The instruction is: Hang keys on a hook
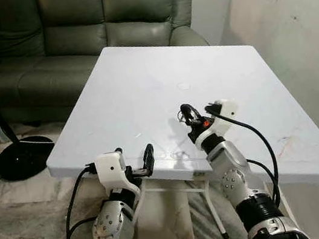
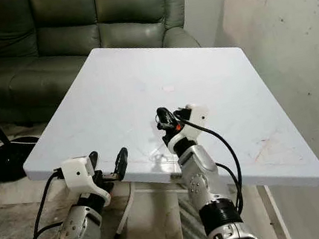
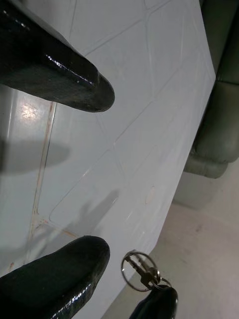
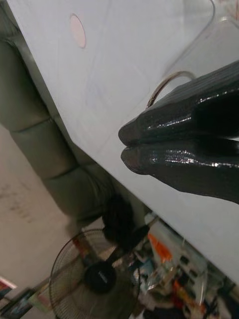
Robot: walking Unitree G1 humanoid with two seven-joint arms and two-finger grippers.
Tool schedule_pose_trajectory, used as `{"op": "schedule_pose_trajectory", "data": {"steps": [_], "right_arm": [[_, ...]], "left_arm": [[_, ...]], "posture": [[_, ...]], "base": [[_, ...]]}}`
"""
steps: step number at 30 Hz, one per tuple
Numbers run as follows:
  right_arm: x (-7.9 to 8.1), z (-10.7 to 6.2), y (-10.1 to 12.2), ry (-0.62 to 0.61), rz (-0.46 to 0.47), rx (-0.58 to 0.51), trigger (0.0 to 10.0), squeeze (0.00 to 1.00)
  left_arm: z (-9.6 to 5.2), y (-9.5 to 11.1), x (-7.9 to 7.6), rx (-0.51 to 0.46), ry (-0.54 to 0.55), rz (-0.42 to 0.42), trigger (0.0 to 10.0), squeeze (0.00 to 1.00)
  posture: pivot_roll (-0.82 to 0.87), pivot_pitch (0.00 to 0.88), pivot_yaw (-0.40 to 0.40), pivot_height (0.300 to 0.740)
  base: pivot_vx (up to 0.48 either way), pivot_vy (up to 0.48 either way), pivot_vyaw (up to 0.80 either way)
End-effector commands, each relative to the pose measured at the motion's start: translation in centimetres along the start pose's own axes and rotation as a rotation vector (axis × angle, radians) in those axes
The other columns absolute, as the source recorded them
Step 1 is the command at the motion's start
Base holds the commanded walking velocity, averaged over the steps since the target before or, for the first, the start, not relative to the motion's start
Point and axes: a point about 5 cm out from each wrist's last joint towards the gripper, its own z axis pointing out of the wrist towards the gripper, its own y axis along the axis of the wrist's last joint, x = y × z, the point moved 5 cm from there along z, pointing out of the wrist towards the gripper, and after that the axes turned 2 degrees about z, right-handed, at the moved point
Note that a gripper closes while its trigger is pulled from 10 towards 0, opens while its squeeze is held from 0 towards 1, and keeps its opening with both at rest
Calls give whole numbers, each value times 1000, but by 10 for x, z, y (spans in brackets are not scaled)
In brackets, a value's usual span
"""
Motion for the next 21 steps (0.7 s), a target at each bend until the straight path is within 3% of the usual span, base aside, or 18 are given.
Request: {"op": "schedule_pose_trajectory", "data": {"steps": [1,5,6,7,12,15,19,20,21], "right_arm": [[11,-2,-12,11,80,-9,0,0],[6,-4,-14,-9,40,15,0,0],[3,-4,-17,-27,6,41,4627,0],[0,-5,-22,-48,-30,73,10000,0],[-7,-11,-23,-62,-171,93,10000,0],[-12,-14,-23,-71,-211,97,10000,0],[-12,-16,-18,-58,-393,89,10000,0],[-12,-17,-17,-51,-508,89,10000,0],[-12,-17,-17,-51,-508,89,10000,0]], "left_arm": [[3,2,-13,-14,-13,-50,10000,0],[4,2,-14,-15,-15,-52,10000,0],[4,2,-14,-16,-16,-52,10000,0],[4,2,-14,-17,-17,-54,10000,0],[3,2,-15,-16,-17,-55,10000,0],[3,2,-15,-16,-15,-58,10000,0],[3,1,-15,-16,-15,-61,10000,0],[3,2,-15,-16,-15,-62,10000,0],[3,2,-15,-16,-15,-62,10000,0]], "posture": [[61,21,-133,740],[62,17,-132,740],[62,16,-134,740],[62,15,-134,740],[62,13,-137,740],[61,12,-136,740],[61,12,-136,740],[61,12,-136,740],[61,12,-136,740]], "base": [[0,0,0],[0,0,0],[0,0,0],[0,0,0],[0,0,0],[0,0,0],[0,0,0],[0,0,0],[0,0,0]]}}
